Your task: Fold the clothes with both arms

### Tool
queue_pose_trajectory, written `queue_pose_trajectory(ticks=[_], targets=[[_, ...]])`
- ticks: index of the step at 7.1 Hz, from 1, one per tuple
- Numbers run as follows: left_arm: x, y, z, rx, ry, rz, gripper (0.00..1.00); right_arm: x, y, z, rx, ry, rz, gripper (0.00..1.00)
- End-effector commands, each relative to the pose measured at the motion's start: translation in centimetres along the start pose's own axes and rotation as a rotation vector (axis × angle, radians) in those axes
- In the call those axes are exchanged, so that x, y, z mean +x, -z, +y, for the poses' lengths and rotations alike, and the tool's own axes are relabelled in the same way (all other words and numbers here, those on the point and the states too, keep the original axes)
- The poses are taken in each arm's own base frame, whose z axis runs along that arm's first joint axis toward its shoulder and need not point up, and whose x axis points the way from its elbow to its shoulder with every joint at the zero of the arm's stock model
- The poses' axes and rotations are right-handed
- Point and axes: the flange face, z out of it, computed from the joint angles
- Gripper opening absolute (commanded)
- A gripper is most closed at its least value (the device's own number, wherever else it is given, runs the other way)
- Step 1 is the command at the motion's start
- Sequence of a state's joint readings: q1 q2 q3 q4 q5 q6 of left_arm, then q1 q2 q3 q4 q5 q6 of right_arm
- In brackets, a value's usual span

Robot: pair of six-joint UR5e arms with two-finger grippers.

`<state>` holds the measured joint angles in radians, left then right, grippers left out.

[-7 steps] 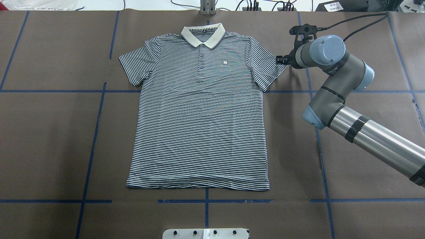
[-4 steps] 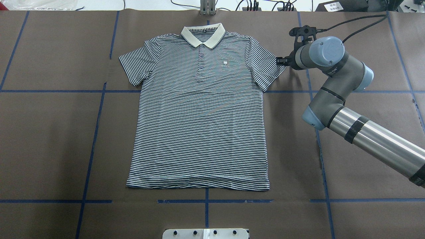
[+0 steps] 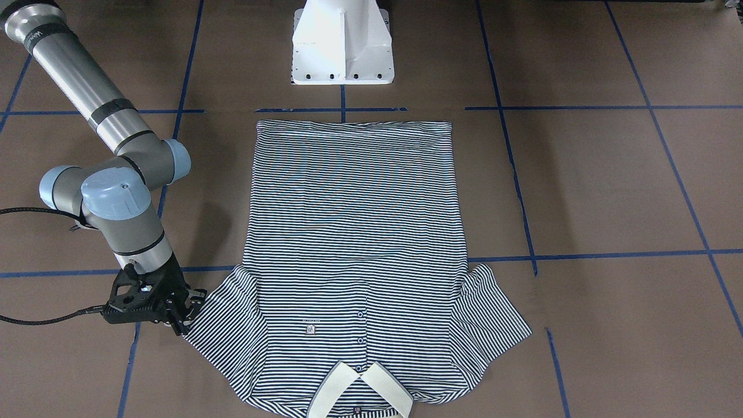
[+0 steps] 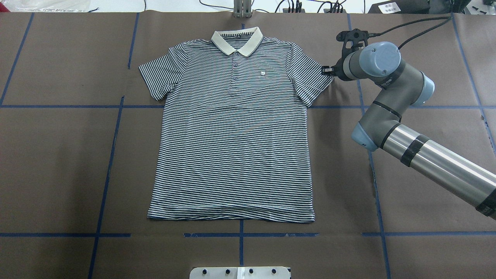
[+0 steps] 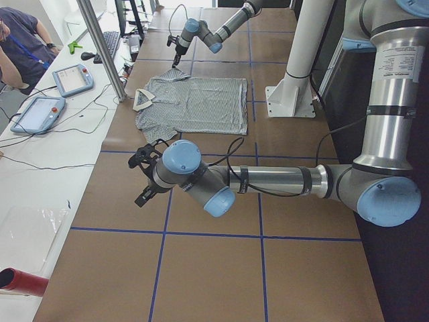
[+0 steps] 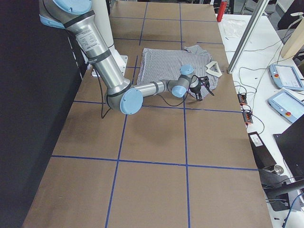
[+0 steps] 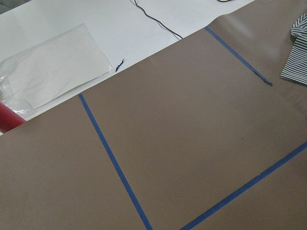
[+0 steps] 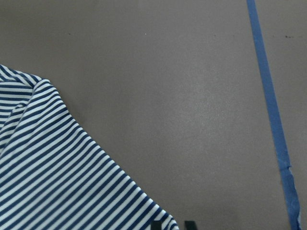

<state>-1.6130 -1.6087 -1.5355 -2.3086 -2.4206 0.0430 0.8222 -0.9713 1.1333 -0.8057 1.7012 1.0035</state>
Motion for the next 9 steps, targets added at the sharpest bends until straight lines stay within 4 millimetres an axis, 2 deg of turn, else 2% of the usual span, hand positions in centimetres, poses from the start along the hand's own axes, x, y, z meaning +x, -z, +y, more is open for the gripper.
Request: queue_pose_trajectory(ticks=[1,2,3,4,6,8,9], targets=[[0.0,0.0,0.2,-0.001,0.001,0.0,1.0,-2.4,0.9,-1.4,0.016,-0.034,-0.023,0.0],[0.0,0.0,0.2,-0.001,0.001,0.0,1.0,-3.7,1.5,-2.1,0.017,-0.038,-0.028,0.0],[0.0,0.0,0.3,-0.002,0.002,0.0,1.0,-7.3,2.5,-4.0,-0.003,-0.079,0.003,0.0],[0.0,0.0,0.4,-0.003,0.003,0.0,1.0,-11.6,3.2,-3.9,-0.003,-0.121,0.024,0.0],[0.0,0.0,0.5,-0.004,0.004,0.0,1.0,-17.2,3.4,-2.2,0.066,-0.179,0.051,0.0],[0.0,0.0,0.5,-0.004,0.004,0.0,1.0,-18.9,2.6,-1.0,0.077,-0.162,0.062,0.0],[0.0,0.0,0.5,-0.004,0.004,0.0,1.0,-19.8,2.5,-1.1,0.075,-0.16,0.061,0.0]])
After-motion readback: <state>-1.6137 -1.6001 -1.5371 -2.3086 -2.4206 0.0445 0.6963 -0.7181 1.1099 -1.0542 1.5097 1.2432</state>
